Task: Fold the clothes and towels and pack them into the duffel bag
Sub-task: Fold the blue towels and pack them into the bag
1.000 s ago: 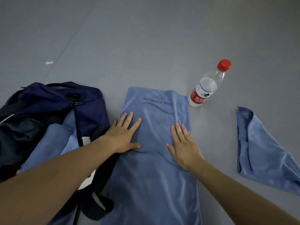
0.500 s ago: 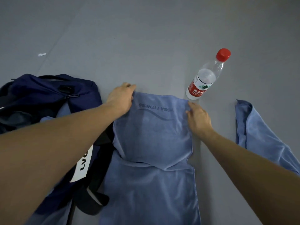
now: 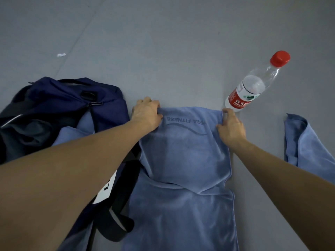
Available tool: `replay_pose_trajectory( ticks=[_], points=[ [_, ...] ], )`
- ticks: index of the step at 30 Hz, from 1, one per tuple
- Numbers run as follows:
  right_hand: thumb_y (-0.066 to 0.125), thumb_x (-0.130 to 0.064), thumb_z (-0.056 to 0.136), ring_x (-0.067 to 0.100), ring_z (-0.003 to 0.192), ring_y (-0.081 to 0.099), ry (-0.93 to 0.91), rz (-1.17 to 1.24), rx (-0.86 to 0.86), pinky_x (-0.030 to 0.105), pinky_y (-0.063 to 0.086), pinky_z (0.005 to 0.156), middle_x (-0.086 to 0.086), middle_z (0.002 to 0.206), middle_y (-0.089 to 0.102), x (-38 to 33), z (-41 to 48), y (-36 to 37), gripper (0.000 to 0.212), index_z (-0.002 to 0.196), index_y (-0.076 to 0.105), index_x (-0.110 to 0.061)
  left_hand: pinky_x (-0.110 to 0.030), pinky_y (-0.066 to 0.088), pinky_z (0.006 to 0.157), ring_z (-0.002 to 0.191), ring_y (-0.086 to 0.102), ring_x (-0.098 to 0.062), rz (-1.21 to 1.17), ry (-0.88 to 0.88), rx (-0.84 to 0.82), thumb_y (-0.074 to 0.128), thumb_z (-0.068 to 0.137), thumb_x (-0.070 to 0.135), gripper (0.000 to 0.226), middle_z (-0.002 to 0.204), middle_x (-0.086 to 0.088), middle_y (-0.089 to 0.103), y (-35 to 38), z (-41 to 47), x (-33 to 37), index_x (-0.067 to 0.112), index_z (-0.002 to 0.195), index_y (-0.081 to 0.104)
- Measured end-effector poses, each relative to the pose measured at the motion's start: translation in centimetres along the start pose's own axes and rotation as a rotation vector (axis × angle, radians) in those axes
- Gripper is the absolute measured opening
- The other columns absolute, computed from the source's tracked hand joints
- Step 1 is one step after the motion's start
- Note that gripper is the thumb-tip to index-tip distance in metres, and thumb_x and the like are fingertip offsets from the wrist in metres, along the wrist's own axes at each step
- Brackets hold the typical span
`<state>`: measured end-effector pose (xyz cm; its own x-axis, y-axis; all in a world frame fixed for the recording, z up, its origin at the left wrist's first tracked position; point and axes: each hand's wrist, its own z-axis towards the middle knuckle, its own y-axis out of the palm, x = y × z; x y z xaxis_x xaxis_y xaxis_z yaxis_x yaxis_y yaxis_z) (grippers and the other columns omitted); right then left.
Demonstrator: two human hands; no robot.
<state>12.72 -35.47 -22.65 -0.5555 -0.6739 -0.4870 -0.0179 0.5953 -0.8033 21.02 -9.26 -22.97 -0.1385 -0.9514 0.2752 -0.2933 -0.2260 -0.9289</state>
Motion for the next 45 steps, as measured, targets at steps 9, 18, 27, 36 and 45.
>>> replay_pose_trajectory(
  ticks=[9, 18, 27, 36, 45],
  points=[
    [0.055, -0.002, 0.097, 0.01, 0.055, 0.058, 0.058, 0.595, -0.016, 0.016, 0.047, 0.047, -0.004, 0.067, 0.062, 0.4, -1.6, -5.3, 0.024, 0.082, 0.067, -0.015, -0.031, 0.043, 0.072, 0.089, 0.059, -0.021, -0.348, -0.03, 0.175, 0.065, 0.094, 0.029, 0.013, 0.1, -0.002, 0.067, -5.8, -0.1, 0.1, 0.021, 0.104, 0.065],
    [0.065, -0.03, 0.085, 0.015, 0.07, 0.05, -0.318, 0.275, 0.197, 0.034, 0.042, 0.067, 0.001, 0.071, 0.056, -2.5, -5.0, -12.5, 0.017, 0.078, 0.063, -0.014, -0.03, 0.041, 0.07, 0.082, 0.058, -0.015, -0.401, 0.116, 0.306, 0.069, 0.088, 0.033, 0.012, 0.087, 0.007, 0.062, -12.8, -3.3, 1.3, 0.024, 0.095, 0.066],
    [0.062, -0.025, 0.092, 0.001, 0.065, 0.052, -0.462, 0.035, 0.116, 0.018, 0.036, 0.064, -0.01, 0.068, 0.058, 6.8, -21.4, -11.3, 0.013, 0.081, 0.064, -0.018, -0.032, 0.045, 0.073, 0.079, 0.051, -0.01, -0.349, 0.433, 0.205, 0.073, 0.086, 0.009, 0.013, 0.089, 0.007, 0.056, -8.0, -21.8, -2.3, 0.014, 0.096, 0.066],
    [0.051, -0.028, 0.087, 0.021, 0.083, 0.067, -0.746, -0.352, -0.255, 0.03, 0.054, 0.059, -0.004, 0.096, 0.059, 18.6, -29.8, -1.0, 0.01, 0.084, 0.059, -0.022, -0.025, 0.035, 0.043, 0.059, 0.055, -0.012, 0.116, 0.694, -0.179, 0.083, 0.064, 0.011, 0.034, 0.082, 0.006, 0.051, 3.7, -33.5, -6.7, 0.025, 0.082, 0.057],
    [0.045, -0.052, 0.099, 0.02, 0.086, 0.057, -0.759, -0.328, -0.067, 0.037, 0.053, 0.075, -0.004, 0.09, 0.064, 14.3, -27.0, 0.0, 0.042, 0.088, 0.074, -0.024, -0.027, 0.048, 0.049, 0.062, 0.06, -0.008, 0.039, 0.653, -0.12, 0.043, 0.098, 0.052, 0.028, 0.087, 0.015, 0.058, 4.6, -30.4, -2.7, 0.032, 0.094, 0.063]
  ],
)
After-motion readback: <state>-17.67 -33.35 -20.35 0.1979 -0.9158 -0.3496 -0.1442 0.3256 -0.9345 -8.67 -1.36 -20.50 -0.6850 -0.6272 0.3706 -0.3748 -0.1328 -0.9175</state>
